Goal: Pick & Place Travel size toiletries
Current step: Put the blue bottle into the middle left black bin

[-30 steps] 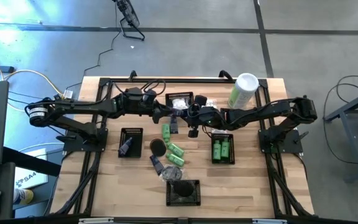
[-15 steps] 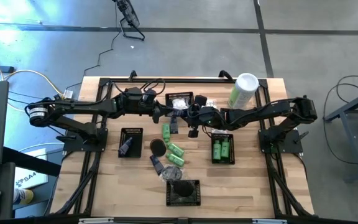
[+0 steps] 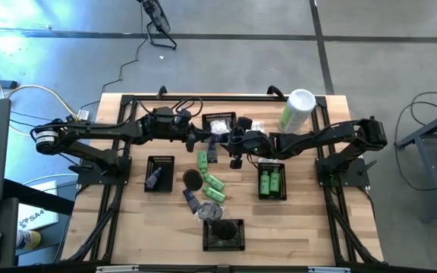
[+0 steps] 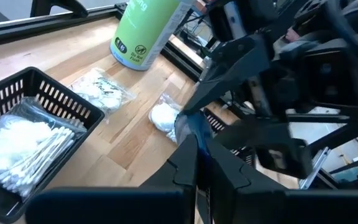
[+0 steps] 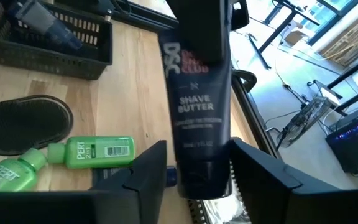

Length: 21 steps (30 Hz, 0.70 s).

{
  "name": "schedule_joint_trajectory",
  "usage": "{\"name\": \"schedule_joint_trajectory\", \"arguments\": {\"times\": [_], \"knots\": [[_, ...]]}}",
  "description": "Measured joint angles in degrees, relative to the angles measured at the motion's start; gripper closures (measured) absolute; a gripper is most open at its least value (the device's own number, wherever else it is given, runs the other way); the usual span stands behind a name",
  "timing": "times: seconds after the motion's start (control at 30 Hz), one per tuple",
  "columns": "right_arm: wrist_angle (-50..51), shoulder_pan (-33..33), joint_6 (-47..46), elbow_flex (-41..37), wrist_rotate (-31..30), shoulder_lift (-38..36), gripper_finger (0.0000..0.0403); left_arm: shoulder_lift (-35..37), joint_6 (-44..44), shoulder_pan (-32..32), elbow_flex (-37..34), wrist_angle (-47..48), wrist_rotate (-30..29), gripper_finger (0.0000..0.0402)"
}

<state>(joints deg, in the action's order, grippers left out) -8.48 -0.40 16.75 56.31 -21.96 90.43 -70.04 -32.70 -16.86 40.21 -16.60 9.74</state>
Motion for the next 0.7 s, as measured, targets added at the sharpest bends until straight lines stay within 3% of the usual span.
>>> {"name": "schedule_joint_trajectory", "arguments": {"times": [0.2,0.4,0.53,0.7], "knots": [[0.01,1.17,0.0,0.0,-2.04,0.0,0.0157,0.0,0.84,0.0,0.0,-0.12,-0.13,0.0387],[0.91,3.86,2.04,0.0,-17.42,-0.67,0.0096,0.55,5.09,-0.02,-0.02,-0.02,0.19,0.0387],[1.15,6.32,5.04,0.07,-25.91,-1.2,0.0089,3.23,8.44,-0.09,0.0,0.48,0.37,0.0388],[3.89,7.49,1.01,0.07,-24.37,-2.36,0.011,9.86,12.11,-0.04,0.0,5.52,0.48,0.0388]]}}
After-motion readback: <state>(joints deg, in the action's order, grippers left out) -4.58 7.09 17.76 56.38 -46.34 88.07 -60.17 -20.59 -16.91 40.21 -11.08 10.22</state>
